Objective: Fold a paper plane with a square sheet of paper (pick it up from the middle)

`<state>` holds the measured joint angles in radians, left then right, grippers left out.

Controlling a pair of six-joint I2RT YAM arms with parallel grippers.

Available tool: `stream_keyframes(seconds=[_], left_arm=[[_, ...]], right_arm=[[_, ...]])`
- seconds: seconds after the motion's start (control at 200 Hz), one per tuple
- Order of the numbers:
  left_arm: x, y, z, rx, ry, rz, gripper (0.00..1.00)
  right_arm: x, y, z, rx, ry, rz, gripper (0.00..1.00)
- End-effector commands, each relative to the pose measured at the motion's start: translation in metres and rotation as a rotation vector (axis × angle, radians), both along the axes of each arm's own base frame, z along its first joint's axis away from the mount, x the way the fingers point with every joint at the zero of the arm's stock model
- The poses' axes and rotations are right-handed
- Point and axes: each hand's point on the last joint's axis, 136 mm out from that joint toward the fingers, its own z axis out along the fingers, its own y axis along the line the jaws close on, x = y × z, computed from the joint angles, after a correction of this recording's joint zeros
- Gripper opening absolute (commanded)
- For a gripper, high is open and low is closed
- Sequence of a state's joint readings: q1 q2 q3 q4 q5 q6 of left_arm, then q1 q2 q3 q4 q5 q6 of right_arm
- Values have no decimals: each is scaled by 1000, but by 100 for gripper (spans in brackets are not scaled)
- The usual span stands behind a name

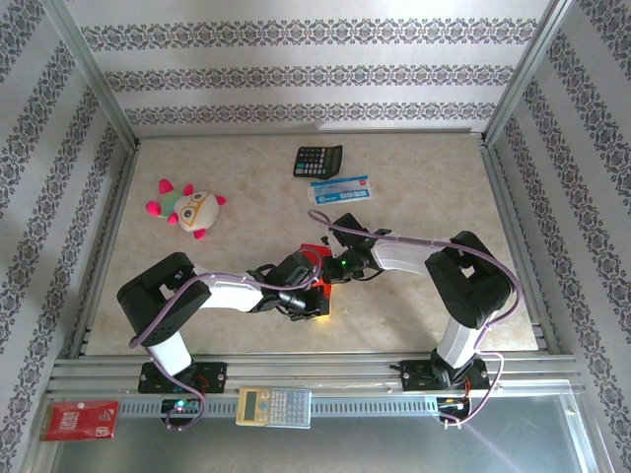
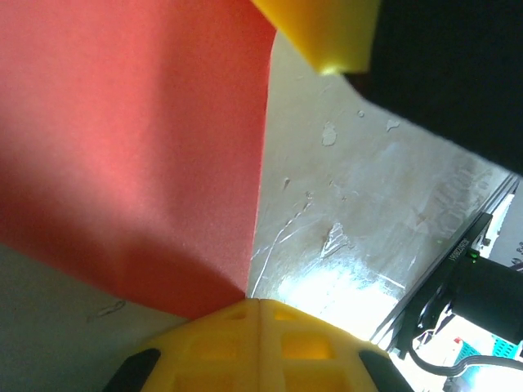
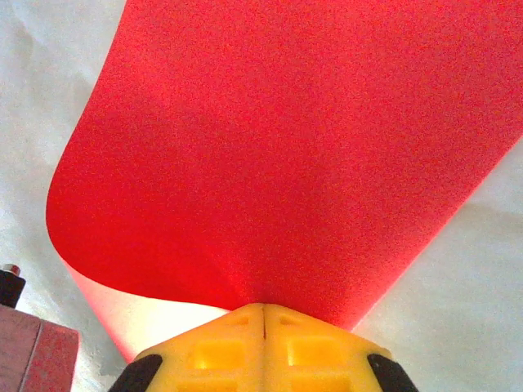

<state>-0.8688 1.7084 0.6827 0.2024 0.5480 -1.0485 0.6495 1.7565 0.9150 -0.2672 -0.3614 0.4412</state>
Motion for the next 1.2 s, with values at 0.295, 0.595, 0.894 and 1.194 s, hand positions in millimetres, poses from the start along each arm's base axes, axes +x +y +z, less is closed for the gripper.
stream_keyframes(seconds=[0.295,0.595,0.894,1.194], left_arm=[[26,17,37,-73,-88,93,4],[44,12,21,-62,-84,112,3],[38,22,5,-18,-67,105,3],[61,28,21,-56,-98,157,5]], right_arm=[[-31,-40,-45,-176,122,-13,0],[-30,-38,-45,-172,122,-9,0],[-29,-37,-46,-175,123,-5,0],[-29,-38,-46,-175,125,-6,0]])
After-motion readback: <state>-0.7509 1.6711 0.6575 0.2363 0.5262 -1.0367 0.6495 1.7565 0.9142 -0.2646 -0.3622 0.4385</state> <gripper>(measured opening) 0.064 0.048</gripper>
